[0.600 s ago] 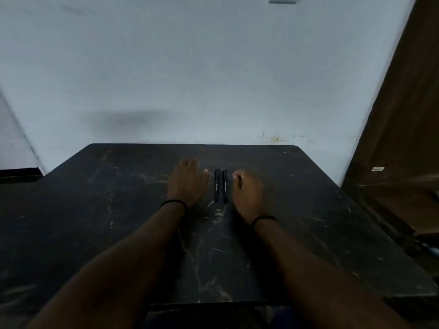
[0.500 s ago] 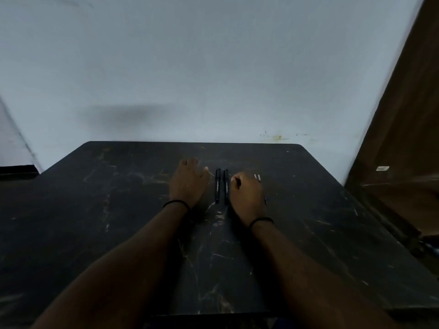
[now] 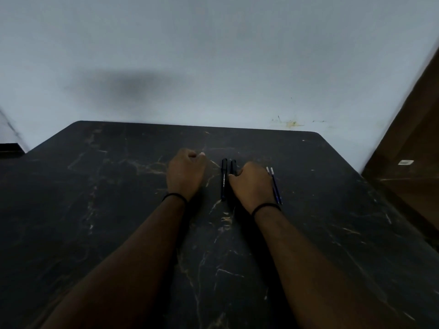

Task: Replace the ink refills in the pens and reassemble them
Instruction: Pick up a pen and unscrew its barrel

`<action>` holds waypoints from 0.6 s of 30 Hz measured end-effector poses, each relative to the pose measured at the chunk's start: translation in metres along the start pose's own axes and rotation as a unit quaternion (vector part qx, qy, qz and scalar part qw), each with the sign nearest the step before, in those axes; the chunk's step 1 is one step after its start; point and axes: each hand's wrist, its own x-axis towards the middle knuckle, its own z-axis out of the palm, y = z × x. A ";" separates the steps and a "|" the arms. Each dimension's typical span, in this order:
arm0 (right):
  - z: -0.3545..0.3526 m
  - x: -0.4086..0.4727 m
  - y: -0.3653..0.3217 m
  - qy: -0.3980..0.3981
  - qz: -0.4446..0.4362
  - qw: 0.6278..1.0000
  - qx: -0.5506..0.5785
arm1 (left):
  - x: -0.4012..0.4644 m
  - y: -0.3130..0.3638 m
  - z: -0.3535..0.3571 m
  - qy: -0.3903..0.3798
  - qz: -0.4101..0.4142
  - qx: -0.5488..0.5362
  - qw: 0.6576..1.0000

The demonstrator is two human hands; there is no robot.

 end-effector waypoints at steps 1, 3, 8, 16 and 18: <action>0.000 0.000 -0.001 0.001 0.004 1.000 -0.004 | 0.000 0.001 0.000 -0.001 0.005 0.006 1.000; -0.002 -0.001 -0.002 0.004 0.017 1.000 0.006 | -0.002 0.001 -0.001 -0.005 0.018 0.015 1.000; -0.008 -0.009 -0.005 0.054 -0.010 0.997 0.061 | -0.006 0.005 -0.001 -0.018 0.059 -0.019 0.998; -0.018 -0.029 -0.019 0.026 -0.213 0.977 0.019 | -0.019 0.019 -0.006 -0.013 0.074 -0.209 0.975; -0.016 -0.032 -0.020 0.005 -0.249 0.968 0.004 | -0.020 0.020 -0.007 -0.005 0.077 -0.212 0.974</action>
